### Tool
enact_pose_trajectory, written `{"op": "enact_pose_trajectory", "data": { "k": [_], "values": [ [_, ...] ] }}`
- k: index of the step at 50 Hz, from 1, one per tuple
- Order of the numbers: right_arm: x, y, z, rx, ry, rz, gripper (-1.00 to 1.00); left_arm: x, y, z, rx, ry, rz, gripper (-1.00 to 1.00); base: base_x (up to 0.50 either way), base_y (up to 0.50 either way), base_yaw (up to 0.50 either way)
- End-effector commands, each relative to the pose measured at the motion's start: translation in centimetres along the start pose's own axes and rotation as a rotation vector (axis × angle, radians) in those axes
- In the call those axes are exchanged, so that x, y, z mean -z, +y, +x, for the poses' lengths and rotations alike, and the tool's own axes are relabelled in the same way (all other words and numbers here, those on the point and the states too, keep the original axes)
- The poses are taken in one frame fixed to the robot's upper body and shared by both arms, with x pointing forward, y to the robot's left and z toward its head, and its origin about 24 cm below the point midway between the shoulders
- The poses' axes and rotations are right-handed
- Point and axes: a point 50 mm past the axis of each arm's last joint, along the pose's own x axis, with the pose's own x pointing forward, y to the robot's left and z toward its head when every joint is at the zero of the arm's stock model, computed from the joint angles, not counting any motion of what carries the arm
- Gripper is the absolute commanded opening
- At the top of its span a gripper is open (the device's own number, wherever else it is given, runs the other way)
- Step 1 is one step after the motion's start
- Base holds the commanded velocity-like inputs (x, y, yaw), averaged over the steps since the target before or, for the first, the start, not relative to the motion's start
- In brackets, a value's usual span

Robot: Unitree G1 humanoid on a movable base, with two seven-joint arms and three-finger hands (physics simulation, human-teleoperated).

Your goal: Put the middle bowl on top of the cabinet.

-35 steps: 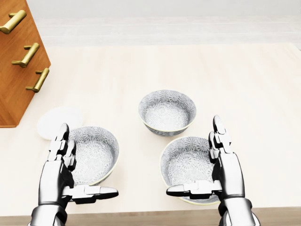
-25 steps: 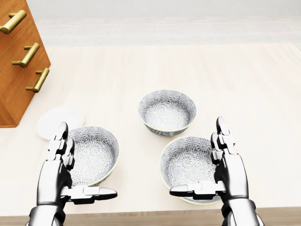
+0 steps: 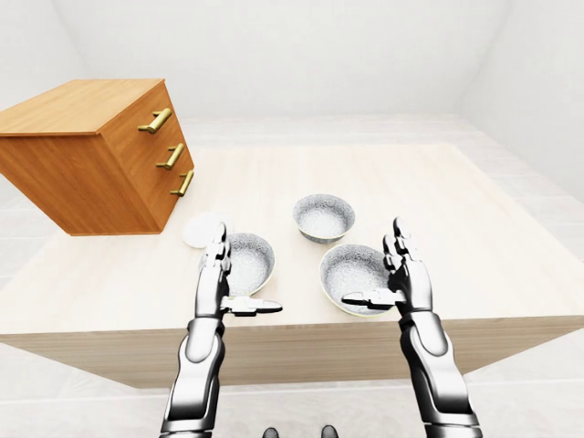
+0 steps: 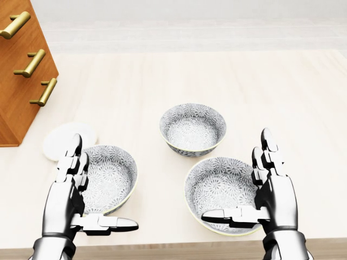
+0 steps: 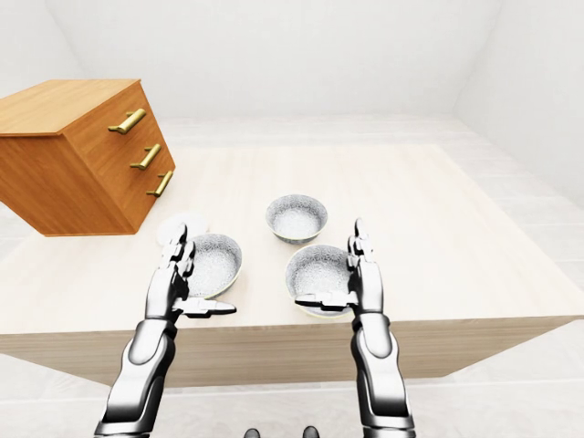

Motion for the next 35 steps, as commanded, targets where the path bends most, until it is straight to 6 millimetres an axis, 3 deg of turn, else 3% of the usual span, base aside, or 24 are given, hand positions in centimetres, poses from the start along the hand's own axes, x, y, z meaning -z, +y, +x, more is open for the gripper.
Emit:
{"op": "enact_pose_trajectory", "data": {
  "k": [1, 8, 12, 13, 15, 29, 35],
  "values": [
    [-0.7, -0.6, -0.2, 0.022, -0.011, -0.011, 1.0, -0.7, -0.3, -0.1, 0.004, -0.031, 0.027, 1.0, 0.0, 0.0, 0.0],
    [-3.2, -0.7, -0.4, -0.004, -0.092, -0.026, 1.0, -0.9, 0.5, 0.0, -0.046, -0.028, 0.022, 1.0, 0.0, 0.0, 0.0],
    [-3.4, -1.0, -0.3, 0.012, -0.098, -0.042, 1.0, -1.5, 0.5, 0.0, -0.044, -0.039, 0.026, 1.0, 0.0, 0.0, 0.0],
    [-2.4, -1.0, -0.3, 0.01, -0.055, -0.046, 1.0, -1.6, 0.5, -0.1, -0.041, -0.04, 0.029, 1.0, 0.0, 0.0, 0.0],
    [-3.7, -0.7, -0.4, 0.003, -0.11, -0.059, 1.0, -1.0, 0.5, -0.2, -0.042, -0.033, 0.066, 1.0, 0.0, 0.0, 0.0],
    [-6.8, -0.5, -0.6, -0.01, -0.246, -0.059, 1.0, -3.6, 0.8, -0.4, -0.005, -0.097, 0.039, 1.0, 0.0, 0.0, 0.0],
    [-7.3, -0.1, -0.6, -0.029, -0.268, -0.078, 1.0, -5.8, 1.0, -0.4, -0.015, -0.185, 0.071, 1.0, 0.0, 0.0, 0.0]
  ]
}}
